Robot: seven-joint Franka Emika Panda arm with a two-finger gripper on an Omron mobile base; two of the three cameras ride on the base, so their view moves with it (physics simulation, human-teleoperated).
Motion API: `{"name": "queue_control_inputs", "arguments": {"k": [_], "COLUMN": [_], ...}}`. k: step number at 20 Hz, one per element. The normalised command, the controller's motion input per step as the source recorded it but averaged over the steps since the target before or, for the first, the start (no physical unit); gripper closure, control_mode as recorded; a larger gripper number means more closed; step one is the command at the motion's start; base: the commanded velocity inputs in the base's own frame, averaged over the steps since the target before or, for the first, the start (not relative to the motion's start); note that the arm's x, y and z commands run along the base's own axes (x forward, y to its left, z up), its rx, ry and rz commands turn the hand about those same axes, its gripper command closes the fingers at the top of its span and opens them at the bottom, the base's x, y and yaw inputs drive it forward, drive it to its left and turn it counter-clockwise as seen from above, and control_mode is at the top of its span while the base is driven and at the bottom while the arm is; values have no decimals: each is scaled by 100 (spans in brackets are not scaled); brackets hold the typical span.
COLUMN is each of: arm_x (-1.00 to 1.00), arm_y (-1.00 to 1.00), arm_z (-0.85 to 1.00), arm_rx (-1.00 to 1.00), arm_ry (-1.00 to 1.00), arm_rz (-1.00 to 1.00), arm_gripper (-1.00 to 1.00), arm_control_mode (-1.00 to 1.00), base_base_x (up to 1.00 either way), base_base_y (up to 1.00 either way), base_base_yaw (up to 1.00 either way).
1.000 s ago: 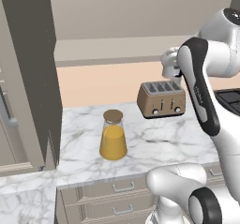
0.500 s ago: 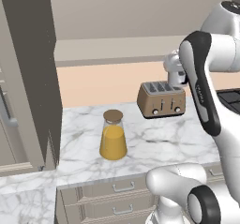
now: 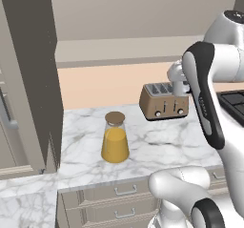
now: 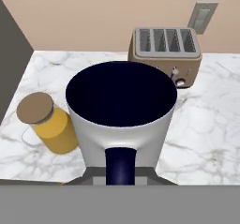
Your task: There is a tray on the dining counter. Grab the cup, mug, and pitcher and place them on the tray. The pitcher may be placed next to the tray if it cannot fit the tray.
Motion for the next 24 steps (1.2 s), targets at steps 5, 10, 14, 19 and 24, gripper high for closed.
{"name": "queue_control_inputs", "arguments": {"k": [5, 10, 14, 19, 24], "arm_x": [-6, -22, -22, -5, 0], "arm_y": [0, 0, 0, 0, 0], "arm_z": [0, 0, 0, 0, 0], "arm_rx": [0, 0, 0, 0, 0], "arm_ry": [-12, -7, -2, -1, 0], "arm_rz": [-5, -6, -8, -2, 0], "arm_gripper": [100, 100, 100, 100, 100], "arm_control_mode": [-100, -100, -100, 100, 100], "base_base_x": [0, 0, 0, -23, -51], "base_base_y": [0, 0, 0, -10, -42], "base_base_yaw": [0, 0, 0, -2, 0]}}
